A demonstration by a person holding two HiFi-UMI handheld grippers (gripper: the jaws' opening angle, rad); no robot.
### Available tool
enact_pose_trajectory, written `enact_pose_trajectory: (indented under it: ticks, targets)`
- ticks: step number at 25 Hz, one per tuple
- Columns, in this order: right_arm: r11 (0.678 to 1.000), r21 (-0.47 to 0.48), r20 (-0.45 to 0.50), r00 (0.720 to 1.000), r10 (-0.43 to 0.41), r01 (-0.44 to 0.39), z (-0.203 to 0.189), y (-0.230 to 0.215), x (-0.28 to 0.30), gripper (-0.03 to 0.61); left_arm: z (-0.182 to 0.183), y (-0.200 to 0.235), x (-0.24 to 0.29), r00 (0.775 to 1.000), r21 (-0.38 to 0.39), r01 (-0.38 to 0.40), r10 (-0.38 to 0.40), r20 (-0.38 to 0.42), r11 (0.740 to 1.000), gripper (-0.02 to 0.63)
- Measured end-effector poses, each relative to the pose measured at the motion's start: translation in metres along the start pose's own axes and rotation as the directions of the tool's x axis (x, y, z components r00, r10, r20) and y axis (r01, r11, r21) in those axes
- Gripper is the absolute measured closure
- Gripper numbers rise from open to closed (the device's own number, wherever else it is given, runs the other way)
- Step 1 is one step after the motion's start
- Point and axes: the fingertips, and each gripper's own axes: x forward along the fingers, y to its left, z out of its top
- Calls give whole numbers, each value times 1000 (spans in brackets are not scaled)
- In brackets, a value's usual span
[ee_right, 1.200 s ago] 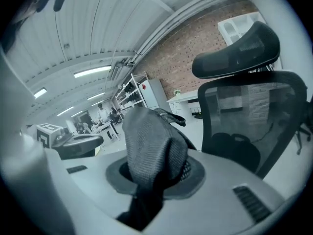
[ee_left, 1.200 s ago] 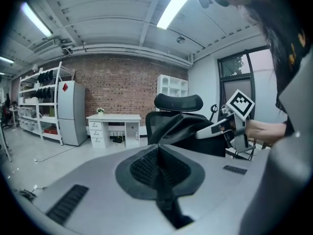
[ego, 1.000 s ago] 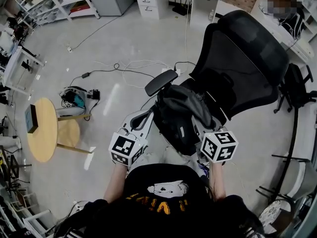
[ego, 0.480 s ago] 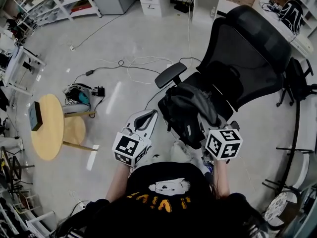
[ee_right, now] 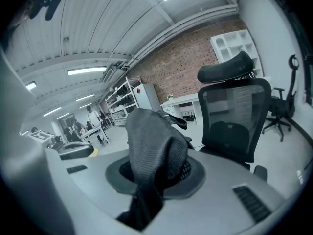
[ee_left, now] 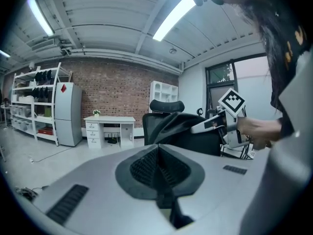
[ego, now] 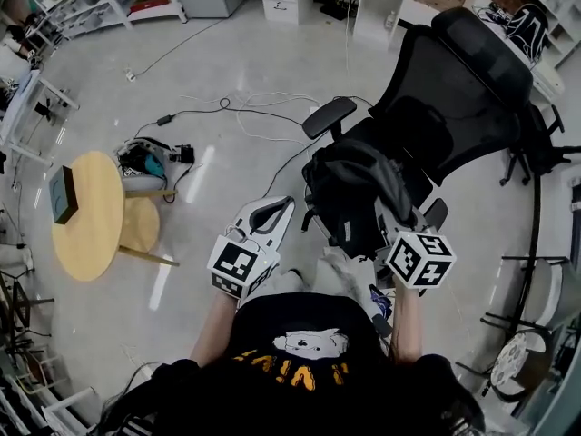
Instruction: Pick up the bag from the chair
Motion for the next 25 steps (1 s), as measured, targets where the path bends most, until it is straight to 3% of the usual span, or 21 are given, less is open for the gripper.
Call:
enact_pose_trajectory:
  ticks: [10, 25]
  targets:
    - [999, -20, 27, 999, -28, 28, -20, 55, -24, 509, -16, -5, -50, 998, -1, 56, -55, 30, 998, 604]
    - [999, -42, 19, 999, -26, 27, -25, 55, -48, 509, -5, -49, -43, 993, 17, 113, -114, 37, 993, 604]
